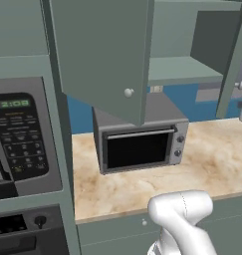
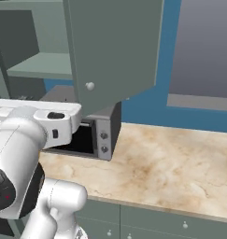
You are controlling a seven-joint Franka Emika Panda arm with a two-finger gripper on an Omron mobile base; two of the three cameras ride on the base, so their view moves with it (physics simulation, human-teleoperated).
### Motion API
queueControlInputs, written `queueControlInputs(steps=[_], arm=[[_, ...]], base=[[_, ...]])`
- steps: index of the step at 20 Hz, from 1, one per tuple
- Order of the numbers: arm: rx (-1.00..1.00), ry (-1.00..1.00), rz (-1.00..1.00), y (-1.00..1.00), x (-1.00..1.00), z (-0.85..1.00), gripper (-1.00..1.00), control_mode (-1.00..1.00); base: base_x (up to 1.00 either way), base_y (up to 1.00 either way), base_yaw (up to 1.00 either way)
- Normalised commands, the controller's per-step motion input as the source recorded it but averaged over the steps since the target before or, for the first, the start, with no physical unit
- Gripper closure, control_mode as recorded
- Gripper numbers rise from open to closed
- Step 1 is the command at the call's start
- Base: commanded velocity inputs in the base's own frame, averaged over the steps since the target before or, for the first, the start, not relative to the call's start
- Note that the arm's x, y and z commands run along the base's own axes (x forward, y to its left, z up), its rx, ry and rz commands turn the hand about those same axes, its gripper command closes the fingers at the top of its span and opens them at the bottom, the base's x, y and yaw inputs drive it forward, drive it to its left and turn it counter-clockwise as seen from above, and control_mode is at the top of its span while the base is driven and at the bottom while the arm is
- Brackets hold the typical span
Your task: Close all open cabinet doors.
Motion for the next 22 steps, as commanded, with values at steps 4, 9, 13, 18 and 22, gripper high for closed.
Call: queueControlInputs(steps=[4,9,13,18,22], arm=[[0.0,-0.01,0.09,-0.37,0.0,0.0,-1.0,-1.0],[0.0,-0.01,0.11,-0.3,0.09,-0.03,-1.0,-1.0],[0.0,0.0,0.12,-0.29,0.36,-0.03,-1.0,-1.0],[0.0,0.0,0.13,-0.22,0.35,-0.13,-1.0,-1.0],[0.0,-0.02,0.11,-0.13,0.33,-0.19,-1.0,-1.0]], base=[[0.0,0.0,0.0],[0.0,0.0,0.0],[0.0,0.0,0.0],[0.0,0.0,0.0],[0.0,0.0,0.0]])
